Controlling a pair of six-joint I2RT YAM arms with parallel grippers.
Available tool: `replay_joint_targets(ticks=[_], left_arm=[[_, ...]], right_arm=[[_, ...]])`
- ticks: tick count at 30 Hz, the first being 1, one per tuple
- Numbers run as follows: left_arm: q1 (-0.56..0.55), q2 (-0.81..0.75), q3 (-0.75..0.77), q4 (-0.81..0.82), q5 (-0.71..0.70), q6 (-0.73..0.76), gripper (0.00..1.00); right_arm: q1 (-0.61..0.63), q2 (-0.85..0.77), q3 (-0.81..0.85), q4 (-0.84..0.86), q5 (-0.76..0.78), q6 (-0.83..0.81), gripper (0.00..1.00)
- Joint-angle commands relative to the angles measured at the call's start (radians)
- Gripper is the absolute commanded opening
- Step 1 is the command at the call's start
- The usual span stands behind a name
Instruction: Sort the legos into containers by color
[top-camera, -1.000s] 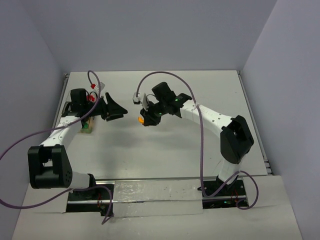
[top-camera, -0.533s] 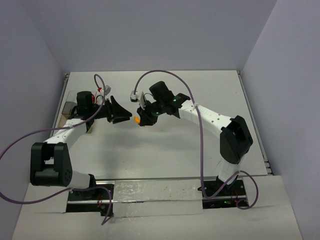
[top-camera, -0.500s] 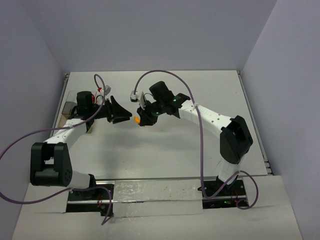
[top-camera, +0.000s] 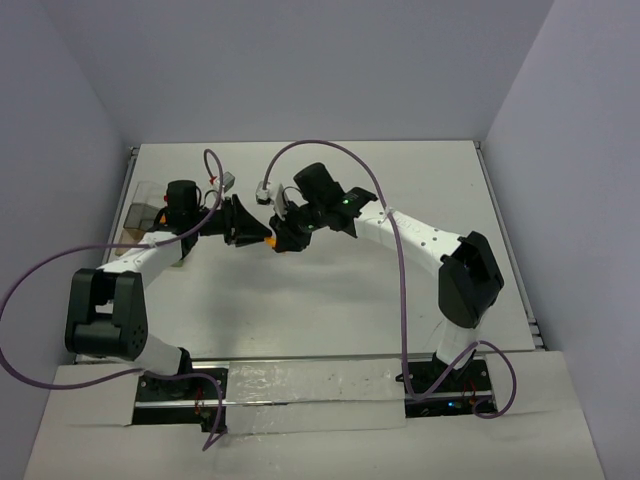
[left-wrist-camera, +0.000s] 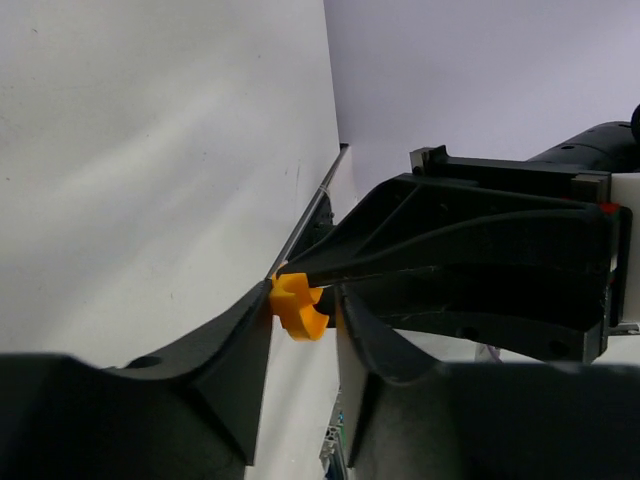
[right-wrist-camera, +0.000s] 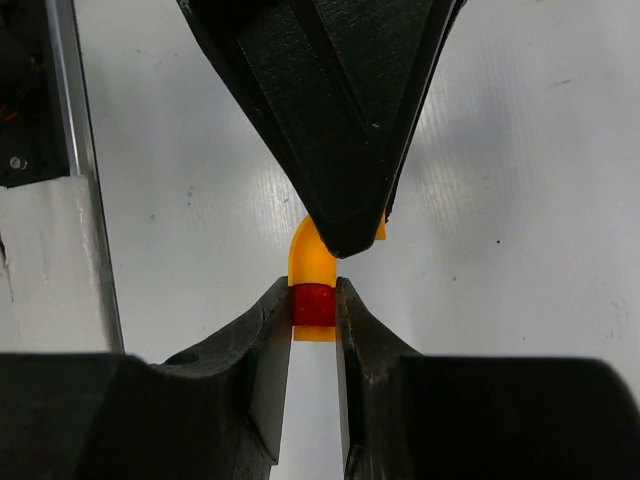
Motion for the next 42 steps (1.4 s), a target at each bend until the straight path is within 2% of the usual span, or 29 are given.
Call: replay_joint_targets(ticks=[1, 8, 11, 15, 19, 28, 30, 31, 33, 34, 35, 37, 39, 40, 42], left_arm=[[-0.012, 0.013, 0.032, 0.093, 0.063, -0.055, 0.36], [-0.015, 0.040, 0.036, 0.098, 0.077, -0.075, 0.17], [-0.015, 0.050, 0.042, 0.094, 0.089, -0.076, 0.00], [-0.015, 0.058, 0.028, 0.165, 0.125, -0.138, 0.00], [-0.003, 0.050, -0.017, 0.332, 0.154, -0.268, 0.00], [0.027, 0.004, -0.074, 0.467, 0.182, -0.376, 0.00], [0.044, -0.019, -0.061, 0.400, 0.174, -0.304, 0.00], [0.058, -0.028, -0.040, 0.301, 0.164, -0.219, 0.00], [0.079, -0.048, 0.024, 0.050, 0.098, 0.004, 0.00], [0.107, -0.064, 0.075, -0.129, 0.001, 0.162, 0.00], [0.119, -0.065, 0.115, -0.253, -0.007, 0.265, 0.00], [0.129, -0.086, 0.192, -0.426, -0.197, 0.454, 0.00], [0.157, -0.107, 0.230, -0.487, -0.345, 0.532, 0.00], [0.160, -0.114, 0.259, -0.517, -0.496, 0.594, 0.00], [0.167, -0.123, 0.286, -0.543, -0.652, 0.641, 0.00]], right_arm=[[0.016, 0.006, 0.054, 0.036, 0.036, -0.004, 0.00], [0.026, 0.012, 0.067, 0.045, 0.070, -0.008, 0.00], [0.029, 0.010, 0.069, 0.048, 0.087, -0.012, 0.00], [0.031, 0.010, 0.064, 0.056, 0.117, -0.018, 0.00], [0.032, 0.003, 0.042, 0.066, 0.152, -0.025, 0.00], [0.052, -0.008, -0.014, 0.086, 0.235, -0.080, 0.00], [0.054, -0.011, -0.017, 0.086, 0.237, -0.081, 0.00], [0.054, -0.012, -0.020, 0.086, 0.240, -0.083, 0.00], [0.053, -0.015, -0.029, 0.085, 0.247, -0.085, 0.00], [0.052, -0.020, -0.036, 0.086, 0.250, -0.088, 0.00], [0.052, -0.020, -0.039, 0.086, 0.253, -0.088, 0.00], [0.049, -0.025, -0.048, 0.088, 0.247, -0.076, 0.00], [0.046, -0.027, -0.049, 0.093, 0.236, -0.062, 0.00], [0.043, -0.029, -0.044, 0.099, 0.229, -0.049, 0.00], [0.034, -0.031, -0.036, 0.106, 0.213, -0.023, 0.00]])
